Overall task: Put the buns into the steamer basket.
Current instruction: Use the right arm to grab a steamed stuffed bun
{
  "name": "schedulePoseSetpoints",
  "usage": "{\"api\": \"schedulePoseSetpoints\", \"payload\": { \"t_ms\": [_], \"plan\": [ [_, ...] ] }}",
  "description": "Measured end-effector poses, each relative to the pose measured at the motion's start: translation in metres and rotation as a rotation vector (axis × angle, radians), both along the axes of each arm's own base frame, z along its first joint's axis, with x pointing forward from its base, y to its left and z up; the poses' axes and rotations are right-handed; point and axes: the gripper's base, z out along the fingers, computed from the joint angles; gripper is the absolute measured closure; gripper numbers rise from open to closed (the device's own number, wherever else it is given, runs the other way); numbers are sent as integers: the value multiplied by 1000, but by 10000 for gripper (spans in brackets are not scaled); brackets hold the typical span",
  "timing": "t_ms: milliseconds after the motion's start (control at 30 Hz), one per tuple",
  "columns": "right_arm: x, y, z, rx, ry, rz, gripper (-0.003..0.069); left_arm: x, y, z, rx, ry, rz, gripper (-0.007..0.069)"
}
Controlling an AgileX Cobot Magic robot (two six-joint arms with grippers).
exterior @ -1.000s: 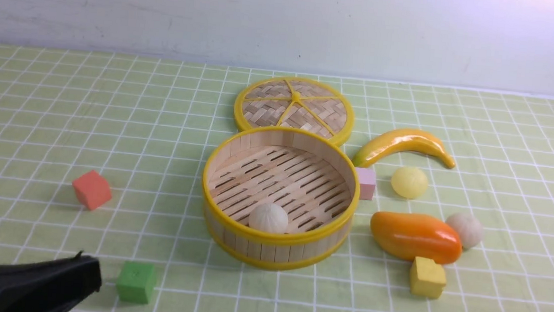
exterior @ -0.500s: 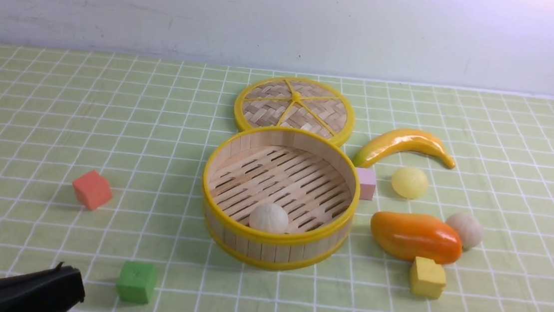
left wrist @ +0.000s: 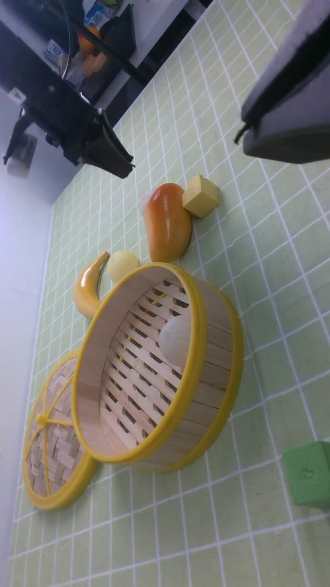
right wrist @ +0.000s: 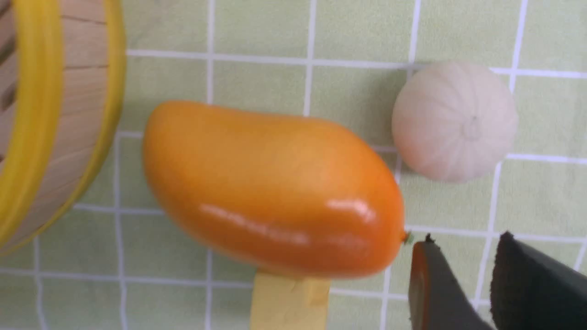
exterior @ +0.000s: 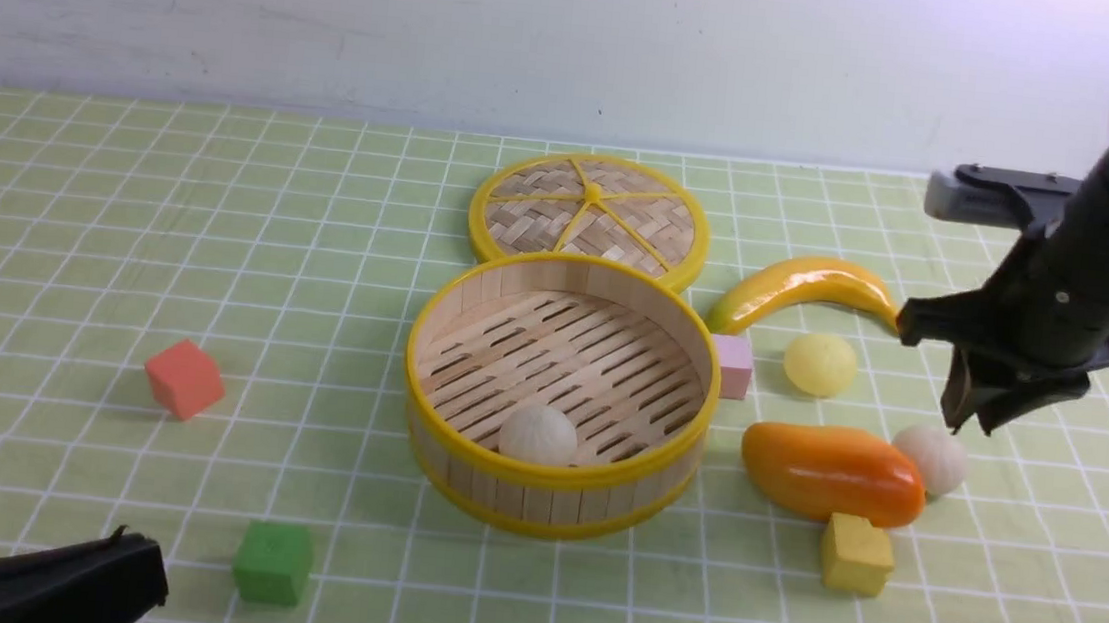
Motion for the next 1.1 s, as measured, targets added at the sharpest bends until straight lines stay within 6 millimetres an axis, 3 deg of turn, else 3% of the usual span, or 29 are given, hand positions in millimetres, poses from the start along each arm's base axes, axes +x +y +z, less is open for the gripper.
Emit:
{"api": "schedulePoseSetpoints", "payload": {
  "t_ms": [233,933,1100],
  "plan": [
    [29,-9,-35,1,74,-32,419,-1,-1,-2,12,12,-11,638],
    [39,-14,-48,-5,44,-57,420,-1,-1,-2,14,13,-12,638],
    [40,-15,-55,-12,62,-54,479,-1,-1,-2,14,13,-12,637]
  ]
}}
